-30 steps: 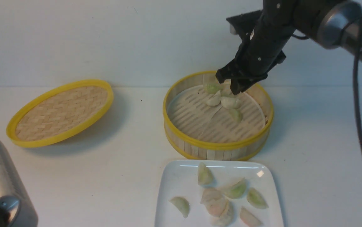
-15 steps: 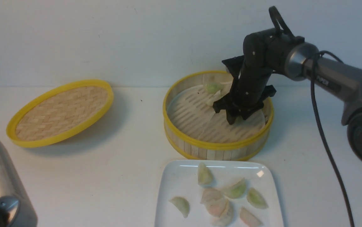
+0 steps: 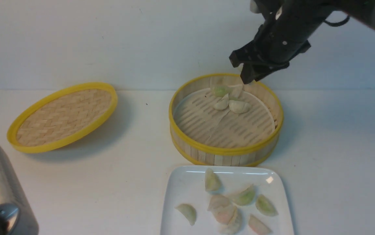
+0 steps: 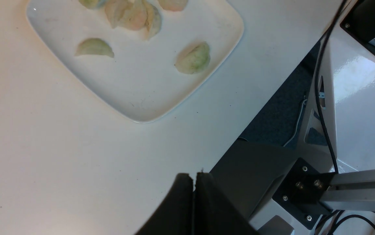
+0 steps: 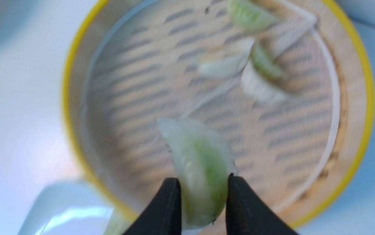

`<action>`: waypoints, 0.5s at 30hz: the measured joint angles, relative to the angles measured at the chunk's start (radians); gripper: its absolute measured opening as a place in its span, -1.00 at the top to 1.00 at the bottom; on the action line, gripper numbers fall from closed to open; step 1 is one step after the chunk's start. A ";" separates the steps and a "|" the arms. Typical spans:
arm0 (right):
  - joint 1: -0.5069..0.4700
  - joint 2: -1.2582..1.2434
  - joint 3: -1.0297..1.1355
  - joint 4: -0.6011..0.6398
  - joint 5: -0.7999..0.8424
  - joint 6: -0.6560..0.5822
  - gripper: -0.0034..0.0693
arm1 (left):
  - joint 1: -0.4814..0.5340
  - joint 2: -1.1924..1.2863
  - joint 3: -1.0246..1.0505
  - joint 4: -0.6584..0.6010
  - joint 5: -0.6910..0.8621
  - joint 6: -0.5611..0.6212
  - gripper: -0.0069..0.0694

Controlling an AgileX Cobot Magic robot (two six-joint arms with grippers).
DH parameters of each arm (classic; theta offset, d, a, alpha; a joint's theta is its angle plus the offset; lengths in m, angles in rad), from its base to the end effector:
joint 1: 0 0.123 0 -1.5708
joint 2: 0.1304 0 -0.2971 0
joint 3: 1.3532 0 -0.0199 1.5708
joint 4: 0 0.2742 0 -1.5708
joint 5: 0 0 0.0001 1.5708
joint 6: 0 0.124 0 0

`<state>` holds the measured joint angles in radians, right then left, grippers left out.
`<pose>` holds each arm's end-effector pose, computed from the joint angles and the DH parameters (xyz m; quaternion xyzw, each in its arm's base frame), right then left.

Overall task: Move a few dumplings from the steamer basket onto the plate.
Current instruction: Use the right arm to put the dumpling into the plate

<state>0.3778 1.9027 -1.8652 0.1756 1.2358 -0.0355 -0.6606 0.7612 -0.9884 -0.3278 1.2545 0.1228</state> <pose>0.4123 0.1857 0.3092 -0.1884 0.9595 0.1180 0.1729 0.0865 -0.1153 0.3637 0.3579 0.8670 -0.2386 0.2516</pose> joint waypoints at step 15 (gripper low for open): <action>0.000 -0.147 0.727 0.087 -0.336 -0.099 0.47 | 0.000 0.000 0.000 -0.003 -0.019 0.002 0.83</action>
<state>0.3778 1.7552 -1.1382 0.2625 0.8993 -0.1342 -0.6606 0.7612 -0.9884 -0.3307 1.2354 0.1247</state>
